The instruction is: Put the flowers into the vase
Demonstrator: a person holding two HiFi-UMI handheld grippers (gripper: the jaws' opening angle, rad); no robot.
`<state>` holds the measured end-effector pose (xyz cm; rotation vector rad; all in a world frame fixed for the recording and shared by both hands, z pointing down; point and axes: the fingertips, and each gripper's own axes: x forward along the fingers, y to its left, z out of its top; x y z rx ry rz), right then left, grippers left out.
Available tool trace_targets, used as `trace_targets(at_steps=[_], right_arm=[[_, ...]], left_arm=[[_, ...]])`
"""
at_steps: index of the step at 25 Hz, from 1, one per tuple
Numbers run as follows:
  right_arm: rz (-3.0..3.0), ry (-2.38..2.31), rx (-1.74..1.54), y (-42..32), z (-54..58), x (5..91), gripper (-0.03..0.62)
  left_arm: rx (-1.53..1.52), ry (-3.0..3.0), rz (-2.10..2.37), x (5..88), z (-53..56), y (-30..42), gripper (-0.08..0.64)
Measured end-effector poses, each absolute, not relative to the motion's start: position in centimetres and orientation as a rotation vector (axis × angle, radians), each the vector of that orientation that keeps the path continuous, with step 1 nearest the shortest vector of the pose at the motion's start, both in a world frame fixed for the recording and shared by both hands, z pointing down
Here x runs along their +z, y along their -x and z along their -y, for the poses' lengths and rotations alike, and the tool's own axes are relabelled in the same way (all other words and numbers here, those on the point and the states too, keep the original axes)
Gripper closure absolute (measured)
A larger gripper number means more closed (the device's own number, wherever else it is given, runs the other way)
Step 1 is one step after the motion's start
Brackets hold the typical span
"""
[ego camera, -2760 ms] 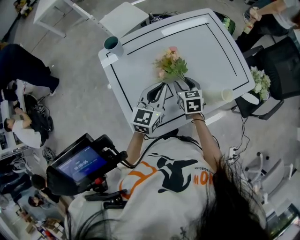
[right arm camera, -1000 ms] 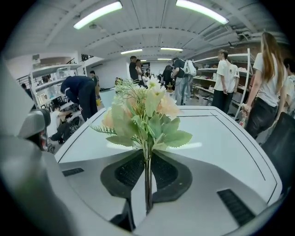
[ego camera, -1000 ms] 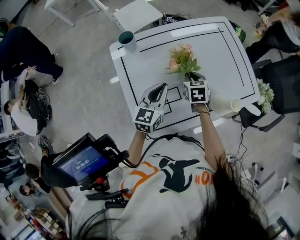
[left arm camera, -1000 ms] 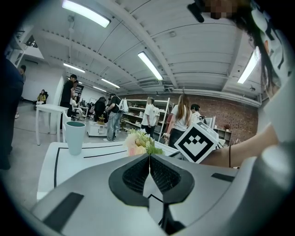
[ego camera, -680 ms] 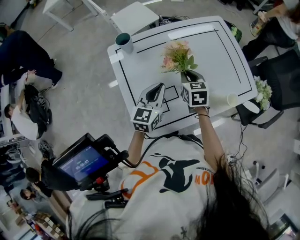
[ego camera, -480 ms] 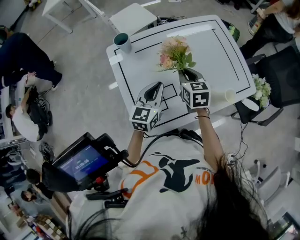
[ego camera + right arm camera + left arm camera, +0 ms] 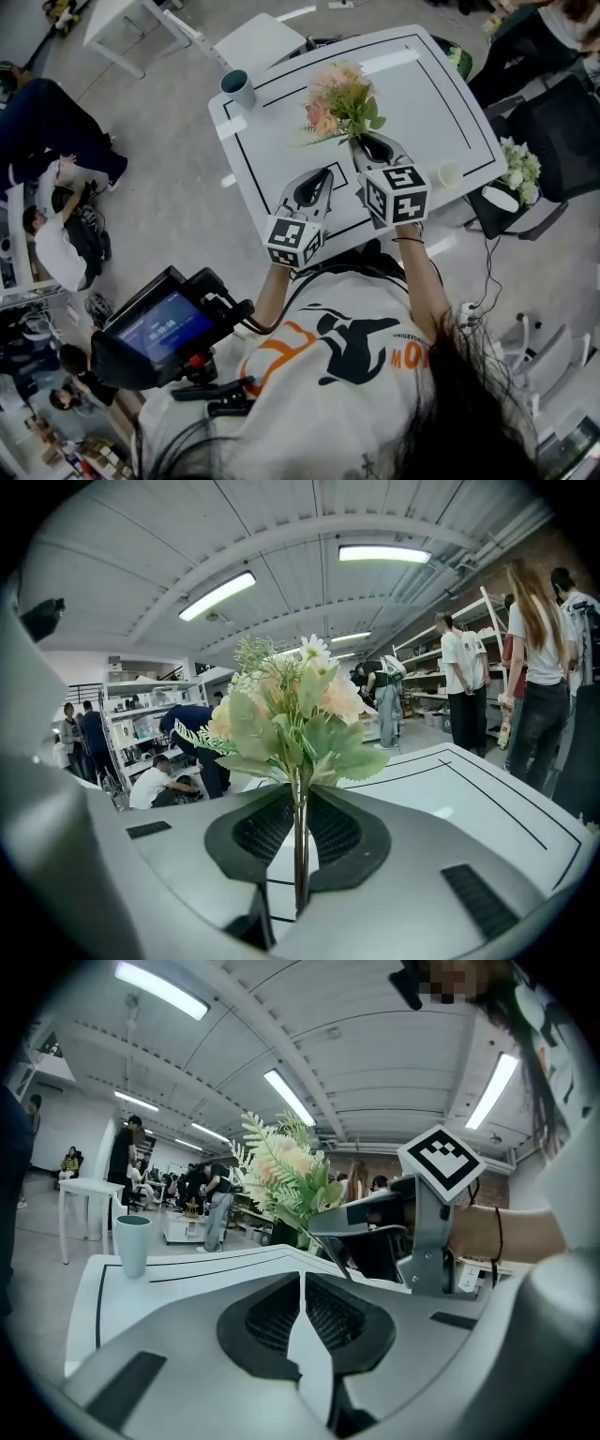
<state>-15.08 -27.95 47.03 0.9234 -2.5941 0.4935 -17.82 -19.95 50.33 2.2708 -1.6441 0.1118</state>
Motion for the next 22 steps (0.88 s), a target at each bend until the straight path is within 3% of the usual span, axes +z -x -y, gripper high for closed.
trace_targets(at_steps=[11, 22], right_arm=[[2.736, -0.959, 0.511, 9.6, 26.2, 41.4, 0.538], [2.837, -1.063, 0.532, 3.8, 27.1, 36.3, 0.54]], left_arm=[[0.089, -2.365, 1.566, 48.6, 20.5, 12.2, 0.545], [0.116, -2.495, 1.364, 48.1, 22.0, 5.5, 0.489]])
